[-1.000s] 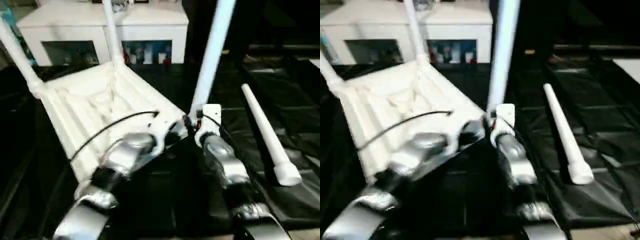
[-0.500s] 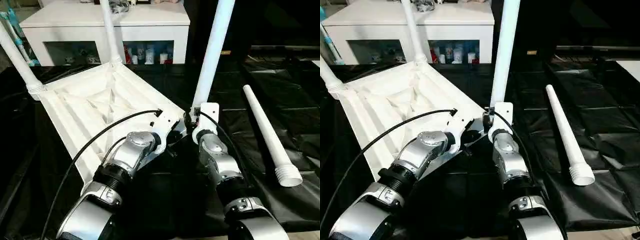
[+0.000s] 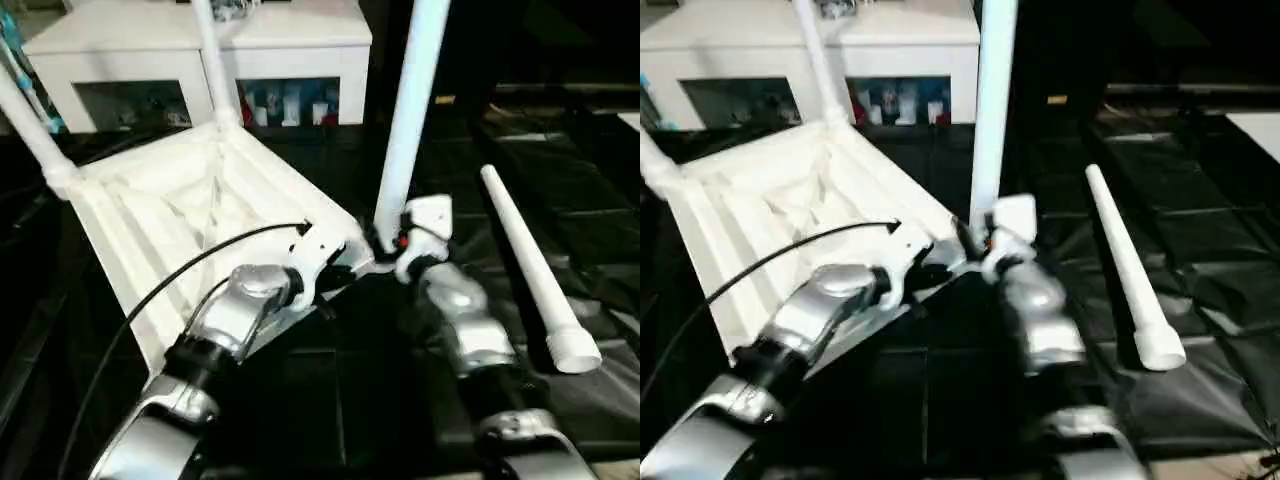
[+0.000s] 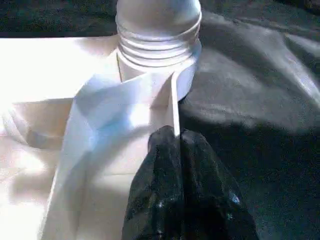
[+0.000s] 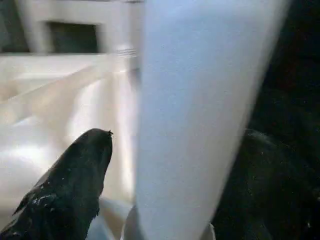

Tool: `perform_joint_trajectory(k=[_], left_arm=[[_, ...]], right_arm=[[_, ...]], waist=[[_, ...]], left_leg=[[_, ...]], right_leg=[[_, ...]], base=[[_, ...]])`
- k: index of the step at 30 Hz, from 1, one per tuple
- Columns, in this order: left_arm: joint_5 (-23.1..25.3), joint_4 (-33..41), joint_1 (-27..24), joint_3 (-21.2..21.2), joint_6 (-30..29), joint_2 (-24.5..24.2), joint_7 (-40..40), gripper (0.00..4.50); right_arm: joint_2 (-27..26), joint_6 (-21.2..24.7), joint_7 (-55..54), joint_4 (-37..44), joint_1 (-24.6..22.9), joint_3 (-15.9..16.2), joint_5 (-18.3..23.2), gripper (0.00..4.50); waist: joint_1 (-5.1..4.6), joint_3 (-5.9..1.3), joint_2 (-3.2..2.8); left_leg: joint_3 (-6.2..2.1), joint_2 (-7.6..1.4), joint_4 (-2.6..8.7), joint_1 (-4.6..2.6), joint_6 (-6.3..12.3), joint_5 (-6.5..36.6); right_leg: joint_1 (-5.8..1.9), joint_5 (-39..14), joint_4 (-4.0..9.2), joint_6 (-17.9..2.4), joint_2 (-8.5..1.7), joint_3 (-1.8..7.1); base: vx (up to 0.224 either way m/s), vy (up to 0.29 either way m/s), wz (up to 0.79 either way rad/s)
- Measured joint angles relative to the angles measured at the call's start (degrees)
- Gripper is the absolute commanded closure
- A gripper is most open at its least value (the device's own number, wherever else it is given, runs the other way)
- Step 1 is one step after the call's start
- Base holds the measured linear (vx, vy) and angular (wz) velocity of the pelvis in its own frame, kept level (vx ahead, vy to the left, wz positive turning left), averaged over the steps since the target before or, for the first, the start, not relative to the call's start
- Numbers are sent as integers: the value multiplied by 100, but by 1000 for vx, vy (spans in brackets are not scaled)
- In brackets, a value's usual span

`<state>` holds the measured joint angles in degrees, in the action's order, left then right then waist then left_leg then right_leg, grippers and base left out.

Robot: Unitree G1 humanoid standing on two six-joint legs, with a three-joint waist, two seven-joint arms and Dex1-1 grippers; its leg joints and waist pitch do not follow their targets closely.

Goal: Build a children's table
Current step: Rotate leg to tighten

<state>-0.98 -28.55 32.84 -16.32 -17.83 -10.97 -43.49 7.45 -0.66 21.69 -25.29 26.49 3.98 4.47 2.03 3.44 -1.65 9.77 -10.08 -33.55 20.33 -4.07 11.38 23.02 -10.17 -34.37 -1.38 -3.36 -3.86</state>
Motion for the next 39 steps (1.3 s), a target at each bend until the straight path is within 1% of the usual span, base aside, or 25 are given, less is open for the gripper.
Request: perform_joint_trajectory(k=[2, 4, 6, 8, 11, 13, 15, 19, 22, 27, 28, 29, 31, 32, 35, 37, 38, 39], left_arm=[[-64, 247, -160, -27, 25, -217, -304, 450], [-112, 339, -217, -27, 24, -297, -466, 450], [-179, 531, -343, -31, 19, -432, -685, 450], [-335, 791, -546, -29, 15, -697, -1098, 450], [-542, 1181, -795, -42, -88, -1040, -1671, 450], [-622, 1368, -885, -80, -207, -1178, -1902, 450], [-633, 1439, -899, -104, -285, -1244, -1988, 450], [-634, 1488, -911, -153, -300, -1254, -2064, 450], [-639, 1488, -912, -152, -302, -1281, -2094, 450], [-646, 1489, -912, -147, -319, -1295, -2102, 450], [-646, 1489, -912, -148, -319, -1295, -2102, 450], [-646, 1490, -912, -148, -319, -1295, -2103, 450], [-646, 1494, -912, -151, -319, -1295, -2103, 450], [-645, 1494, -912, -151, -319, -1296, -2103, 450], [-645, 1495, -912, -151, -320, -1300, -2103, 450], [-645, 1495, -913, -150, -321, -1306, -2100, 450], [-645, 1499, -913, -150, -324, -1308, -2100, 450], [-645, 1502, -914, -150, -327, -1309, -2100, 450]], right_arm=[[273, 37, 688, 174, -236, 140, 82, 38], [379, 124, 1025, 228, -356, 146, 229, 38], [594, 342, 1589, 512, -504, 203, 497, 38], [956, 479, 2085, 742, -650, 266, 689, 38], [1207, 583, 2627, 885, -789, 327, 769, 38], [1268, 609, 2910, 951, -866, 390, 843, 38], [1319, 618, 3069, 954, -869, 456, 845, 38], [1518, 682, 3296, 1056, -927, 583, 845, 38], [1606, 686, 3407, 1118, -994, 587, 840, 38], [1590, 674, 3399, 1085, -1035, 586, 820, 38], [1576, 673, 3376, 1068, -1025, 586, 819, 63], [1567, 673, 3376, 1060, -1023, 586, 820, 72], [1561, 672, 3382, 1059, -1023, 588, 821, 72], [1545, 672, 3379, 1059, -1023, 588, 822, 106], [1510, 672, 3388, 1060, -1023, 588, 825, 117], [1497, 672, 3397, 1060, -1024, 595, 826, 136], [1497, 672, 3397, 1060, -1024, 595, 826, 136], [1497, 672, 3401, 1060, -1024, 596, 827, 150]], waist=[[8, 1, 1], [5, 2, 3], [-6, 5, 6], [6, 6, 9], [16, 9, 13], [33, 10, 15], [54, 11, 16], [133, 11, 17], [135, 11, 18], [136, 10, 18], [135, 10, 18], [135, 10, 18], [136, 10, 18], [136, 10, 18], [136, 10, 19], [136, 10, 19], [136, 10, 19], [136, 10, 19]], left_leg=[[1, 0, -4, 8, 0, 1], [4, 0, -5, 14, 0, 1], [8, 1, -7, 18, 3, 3], [8, -1, -4, 17, 11, 5], [8, -2, -1, 27, 26, -4], [8, -2, -5, 28, 30, -4], [8, -2, -17, 24, 33, -3], [9, -1, -30, 26, 31, -1], [9, -2, -30, 25, 32, -1], [8, -3, -32, 24, 34, -3], [9, -3, -33, 25, 34, -3], [8, -3, -34, 25, 34, -3], [8, -3, -34, 25, 35, -3], [8, -3, -34, 25, 36, -4], [8, -3, -36, 24, 37, -5], [8, -3, -40, 24, 37, -5], [8, -3, -42, 24, 37, -5], [8, -3, -44, 24, 37, -5]], right_leg=[[0, -5, 5, 1, -1, 1], [0, -3, 16, -2, -1, 2], [1, -2, 21, -3, -2, 5], [1, -4, 25, -1, -2, 4], [11, -5, 24, 0, -1, 1], [16, -5, 25, 0, -1, 1], [16, -4, 24, -2, -2, 1], [12, -3, 23, -3, -5, 5], [12, -3, 20, -3, -5, 5], [12, -3, 16, -3, -4, 4], [12, -3, 16, -3, -4, 4], [12, -3, 16, -3, -4, 4], [12, -3, 14, -3, -4, 3], [12, -3, 12, -3, -4, 3], [12, -3, 8, -3, -4, 3], [12, -3, 4, -3, -4, 4], [12, -3, 3, -3, -4, 4], [12, -3, 1, -3, -4, 4]], base=[[0, 0, 0], [0, 0, 0], [0, 0, 0], [0, 0, 0], [0, 0, 0], [0, 0, 0], [0, 0, 0], [0, 0, 0], [0, 0, 0], [0, 0, 0], [0, 0, 0], [0, 0, 0], [0, 0, 0], [0, 0, 0], [0, 0, 0], [0, 0, 0], [0, 0, 0], [0, 0, 0]])
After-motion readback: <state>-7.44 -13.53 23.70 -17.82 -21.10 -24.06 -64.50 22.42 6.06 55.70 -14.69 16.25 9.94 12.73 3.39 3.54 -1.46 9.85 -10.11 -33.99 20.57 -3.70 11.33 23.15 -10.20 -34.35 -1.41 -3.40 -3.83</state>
